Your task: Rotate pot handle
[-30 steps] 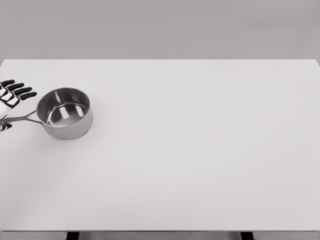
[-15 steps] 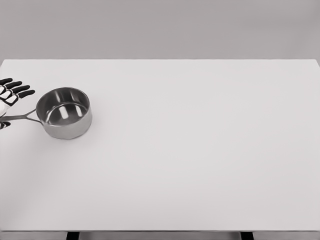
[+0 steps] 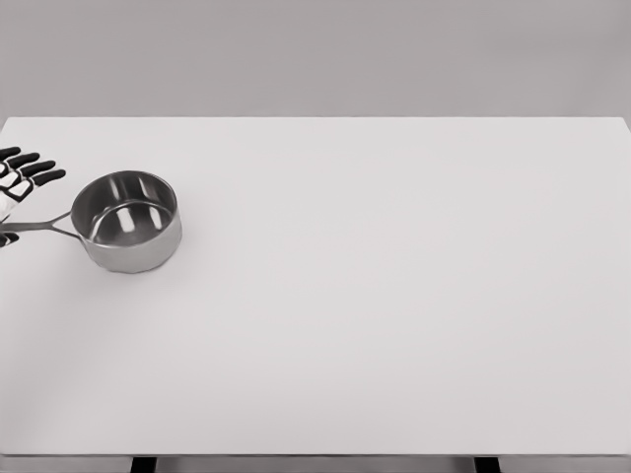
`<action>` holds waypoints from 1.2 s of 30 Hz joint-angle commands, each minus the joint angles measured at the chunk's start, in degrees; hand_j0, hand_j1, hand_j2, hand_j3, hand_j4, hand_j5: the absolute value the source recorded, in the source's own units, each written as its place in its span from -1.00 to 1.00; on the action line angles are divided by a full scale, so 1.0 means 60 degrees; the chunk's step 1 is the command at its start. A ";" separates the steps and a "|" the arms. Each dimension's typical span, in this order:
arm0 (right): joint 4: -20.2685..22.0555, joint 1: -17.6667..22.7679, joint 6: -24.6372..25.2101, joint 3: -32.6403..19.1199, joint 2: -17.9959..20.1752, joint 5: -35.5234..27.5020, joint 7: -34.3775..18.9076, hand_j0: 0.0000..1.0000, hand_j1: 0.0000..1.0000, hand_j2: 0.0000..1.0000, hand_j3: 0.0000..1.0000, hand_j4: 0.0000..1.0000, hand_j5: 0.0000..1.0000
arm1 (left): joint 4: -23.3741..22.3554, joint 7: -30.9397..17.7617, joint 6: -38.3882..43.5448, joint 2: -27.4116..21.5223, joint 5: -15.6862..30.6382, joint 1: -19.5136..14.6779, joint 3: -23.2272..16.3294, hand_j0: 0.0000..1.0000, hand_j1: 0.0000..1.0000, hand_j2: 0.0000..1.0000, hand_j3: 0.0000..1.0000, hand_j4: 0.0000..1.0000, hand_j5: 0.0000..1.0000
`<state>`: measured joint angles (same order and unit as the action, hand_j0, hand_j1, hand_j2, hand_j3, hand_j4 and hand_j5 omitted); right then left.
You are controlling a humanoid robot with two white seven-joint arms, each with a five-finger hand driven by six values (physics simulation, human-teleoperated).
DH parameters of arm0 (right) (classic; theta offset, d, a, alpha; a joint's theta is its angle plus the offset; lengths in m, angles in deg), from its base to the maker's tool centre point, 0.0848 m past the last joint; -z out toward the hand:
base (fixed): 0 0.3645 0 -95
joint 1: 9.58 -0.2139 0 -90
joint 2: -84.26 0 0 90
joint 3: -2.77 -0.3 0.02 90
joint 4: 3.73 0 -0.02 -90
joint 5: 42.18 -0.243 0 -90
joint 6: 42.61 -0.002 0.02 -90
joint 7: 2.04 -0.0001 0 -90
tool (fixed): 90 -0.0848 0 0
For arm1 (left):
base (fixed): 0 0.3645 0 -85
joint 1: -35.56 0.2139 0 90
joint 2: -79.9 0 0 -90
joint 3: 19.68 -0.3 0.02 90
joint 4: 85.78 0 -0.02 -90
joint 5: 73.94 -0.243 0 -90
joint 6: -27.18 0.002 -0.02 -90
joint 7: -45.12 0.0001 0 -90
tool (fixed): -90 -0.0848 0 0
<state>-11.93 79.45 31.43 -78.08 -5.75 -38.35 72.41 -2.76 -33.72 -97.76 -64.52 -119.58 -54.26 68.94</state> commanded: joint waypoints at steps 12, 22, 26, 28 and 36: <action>0.0004 0.0014 -0.0005 -0.0001 0.0001 0.0006 -0.0001 1.00 1.00 1.00 1.00 1.00 1.00 | -0.0096 0.0000 -0.0010 0.0280 -0.0216 -0.0278 -0.0005 1.00 1.00 1.00 1.00 1.00 1.00; 0.0004 0.0014 0.0009 -0.0001 0.0001 0.0006 -0.0001 1.00 1.00 1.00 1.00 1.00 1.00 | -0.0111 0.0000 -0.0010 0.0353 -0.0230 -0.0396 -0.0137 1.00 1.00 1.00 1.00 1.00 1.00; 0.0004 0.0014 -0.0005 -0.0001 0.0001 0.0006 -0.0016 1.00 1.00 1.00 1.00 1.00 1.00 | -0.0272 0.0000 -0.0010 0.0353 -0.0230 -0.0615 -0.0312 1.00 1.00 1.00 1.00 1.00 1.00; -0.0010 0.0014 -0.0005 -0.0001 0.0001 0.0006 -0.0001 1.00 1.00 1.00 1.00 1.00 1.00 | -0.0301 0.0000 -0.0010 0.0353 -0.0230 -0.0630 -0.0327 1.00 1.00 1.00 1.00 1.00 1.00; 0.0004 0.0014 -0.0005 -0.0001 0.0001 -0.0009 -0.0001 1.00 1.00 1.00 1.00 1.00 1.00 | -0.0448 -0.0073 -0.0010 0.0427 -0.0289 -0.0732 -0.0342 1.00 1.00 1.00 1.00 1.00 1.00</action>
<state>-11.92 79.54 31.44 -78.07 -5.75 -38.35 72.42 -5.27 -34.07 -97.76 -62.09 -121.47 -58.66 66.90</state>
